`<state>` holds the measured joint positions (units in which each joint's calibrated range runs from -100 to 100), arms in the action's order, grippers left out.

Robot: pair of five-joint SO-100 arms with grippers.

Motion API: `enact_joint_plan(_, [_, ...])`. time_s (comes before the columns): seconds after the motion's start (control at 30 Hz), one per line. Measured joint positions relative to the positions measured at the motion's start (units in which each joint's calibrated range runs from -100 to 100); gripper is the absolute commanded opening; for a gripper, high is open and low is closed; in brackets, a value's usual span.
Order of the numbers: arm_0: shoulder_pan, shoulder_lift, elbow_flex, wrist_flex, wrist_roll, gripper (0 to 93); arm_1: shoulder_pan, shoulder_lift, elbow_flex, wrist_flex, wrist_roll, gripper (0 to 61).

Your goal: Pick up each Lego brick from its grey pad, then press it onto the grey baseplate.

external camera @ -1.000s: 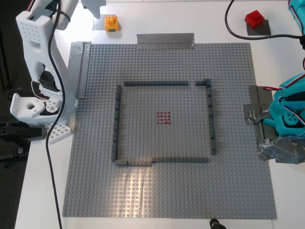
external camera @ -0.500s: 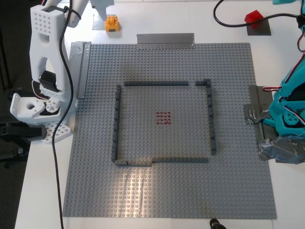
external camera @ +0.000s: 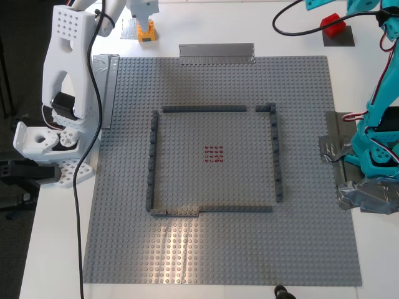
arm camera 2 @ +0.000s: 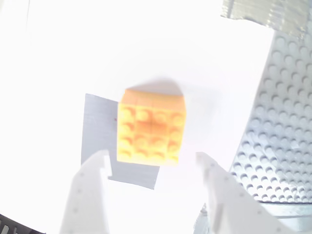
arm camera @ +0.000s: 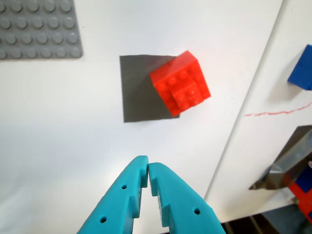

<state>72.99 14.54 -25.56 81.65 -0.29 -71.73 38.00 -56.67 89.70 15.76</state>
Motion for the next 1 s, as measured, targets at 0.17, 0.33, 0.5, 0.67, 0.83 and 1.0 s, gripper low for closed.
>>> enact_joint_plan(0.17, [-0.52, 4.14, -5.76, 0.00, 4.49, 8.3, 0.00, 1.64, 0.00, -2.57, -0.78, 22.2])
enact_joint_plan(0.33, [-0.30, 10.06, -14.05, 0.17, 9.09, 9.9, 0.00, 2.76, 0.00, -3.30, -1.66, 22.2])
enact_joint_plan(0.5, [-0.22, 12.09, -18.63, 3.22, 12.80, 13.7, -0.91, 3.28, -0.10, -3.46, -1.81, 22.2])
enact_joint_plan(0.67, [0.07, 12.68, -18.83, 9.04, 15.05, 13.7, -1.36, 3.37, -0.10, -4.75, -1.81, 22.0])
enact_joint_plan(0.83, [0.74, 12.68, -18.83, 10.09, 16.57, 14.7, -1.36, 3.37, 0.00, -5.63, -1.91, 21.7])
enact_joint_plan(1.0, [1.63, 15.22, -19.22, 9.57, 17.72, 15.0, -1.36, 3.37, 0.48, -6.19, -2.44, 19.9])
